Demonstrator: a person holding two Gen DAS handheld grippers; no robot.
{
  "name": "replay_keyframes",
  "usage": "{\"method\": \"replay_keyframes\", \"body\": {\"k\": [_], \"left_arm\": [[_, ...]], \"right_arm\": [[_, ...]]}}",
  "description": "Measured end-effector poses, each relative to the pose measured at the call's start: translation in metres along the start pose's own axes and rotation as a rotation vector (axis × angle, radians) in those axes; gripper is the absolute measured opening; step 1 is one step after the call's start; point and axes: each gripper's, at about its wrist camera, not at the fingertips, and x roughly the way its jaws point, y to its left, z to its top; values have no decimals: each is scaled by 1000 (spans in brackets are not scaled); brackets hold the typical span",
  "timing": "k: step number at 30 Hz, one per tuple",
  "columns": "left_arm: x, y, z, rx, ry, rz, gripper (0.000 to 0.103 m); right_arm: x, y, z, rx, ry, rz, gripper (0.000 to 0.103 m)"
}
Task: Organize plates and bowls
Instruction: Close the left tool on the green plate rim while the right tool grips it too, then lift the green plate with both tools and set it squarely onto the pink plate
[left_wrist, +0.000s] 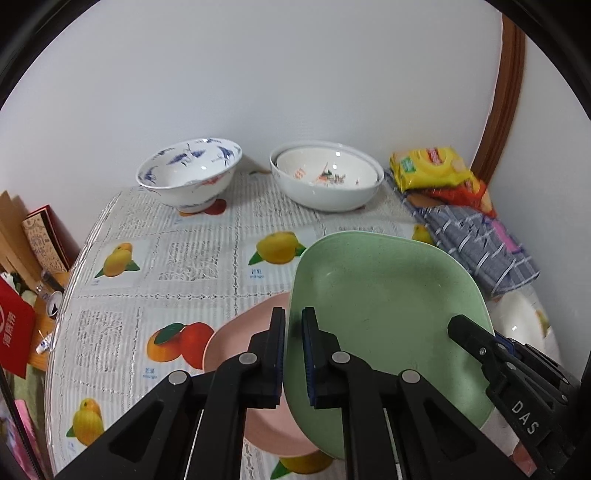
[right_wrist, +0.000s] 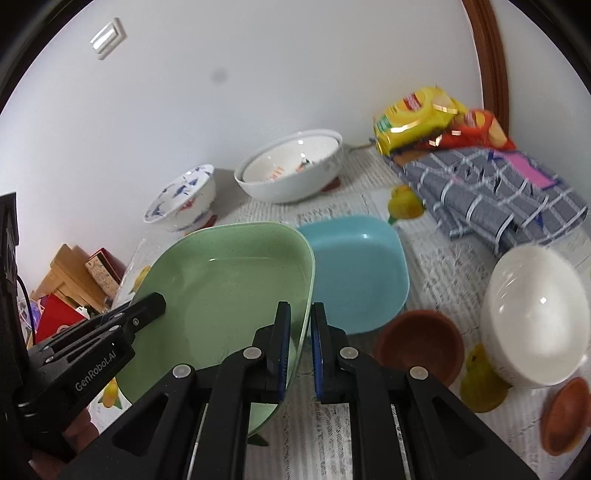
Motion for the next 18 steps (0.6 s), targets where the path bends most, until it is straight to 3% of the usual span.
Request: {"method": "replay_keyframes", "body": {"k": [9, 18], "left_arm": [[-35, 18, 1, -44, -48, -5, 10], [-22, 38, -28, -72, -7, 74, 10]], "right_arm": [[-41, 39, 20, -94, -49, -17, 11], [-14, 46, -9, -110, -27, 56, 11]]}}
